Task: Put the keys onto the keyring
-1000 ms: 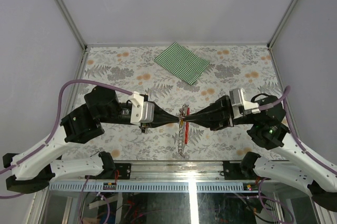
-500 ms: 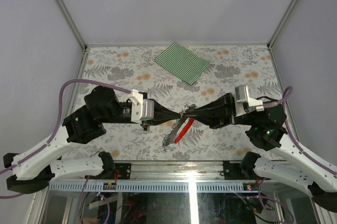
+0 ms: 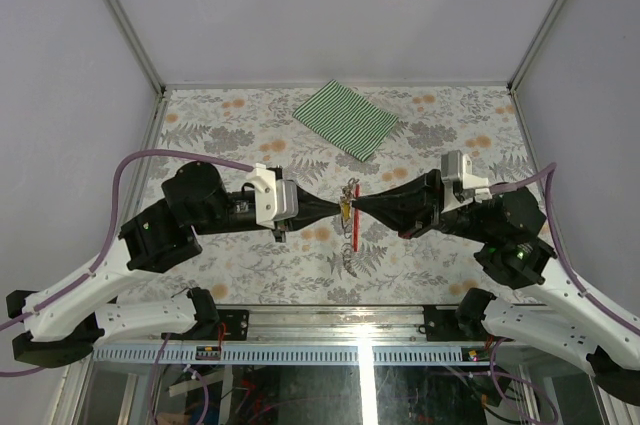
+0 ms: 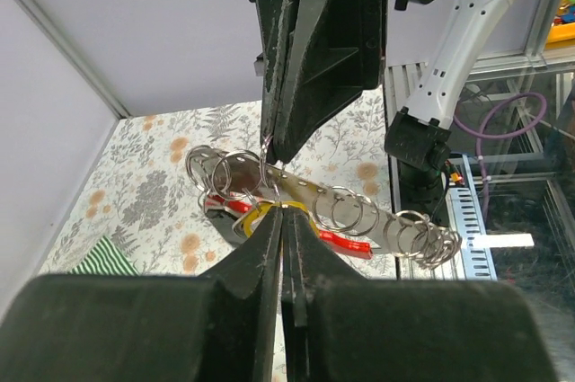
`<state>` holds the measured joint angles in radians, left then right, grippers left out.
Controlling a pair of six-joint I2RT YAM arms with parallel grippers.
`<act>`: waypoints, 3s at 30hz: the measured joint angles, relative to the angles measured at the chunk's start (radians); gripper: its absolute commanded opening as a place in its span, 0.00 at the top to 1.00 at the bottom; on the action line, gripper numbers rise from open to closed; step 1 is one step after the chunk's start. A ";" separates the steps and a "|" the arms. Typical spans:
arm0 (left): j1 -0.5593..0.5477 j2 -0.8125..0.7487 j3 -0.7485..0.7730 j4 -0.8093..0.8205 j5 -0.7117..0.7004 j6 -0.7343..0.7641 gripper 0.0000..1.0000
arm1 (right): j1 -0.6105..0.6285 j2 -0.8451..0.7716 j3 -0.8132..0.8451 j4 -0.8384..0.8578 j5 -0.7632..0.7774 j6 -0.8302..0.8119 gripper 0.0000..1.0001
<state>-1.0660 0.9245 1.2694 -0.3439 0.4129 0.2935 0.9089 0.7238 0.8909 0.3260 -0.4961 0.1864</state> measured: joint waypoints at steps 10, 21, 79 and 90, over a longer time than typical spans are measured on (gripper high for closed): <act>0.000 0.012 0.000 -0.016 -0.039 0.013 0.79 | 0.000 0.010 0.043 -0.146 0.052 -0.018 1.00; 0.000 0.003 -0.062 0.019 -0.130 -0.035 0.61 | 0.000 0.010 0.068 -0.286 0.145 -0.047 1.00; 0.643 0.115 -0.346 0.051 -0.232 -0.512 0.00 | -0.181 0.714 -0.026 -0.566 0.459 -0.040 0.74; 0.697 0.137 -0.367 0.036 -0.298 -0.573 0.00 | -0.227 0.621 -0.061 -0.459 0.424 0.022 0.20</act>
<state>-0.3687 1.0618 0.9028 -0.3080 0.1146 -0.2798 0.6815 1.3445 0.8303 -0.1333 -0.0723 0.2085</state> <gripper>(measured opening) 0.997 0.648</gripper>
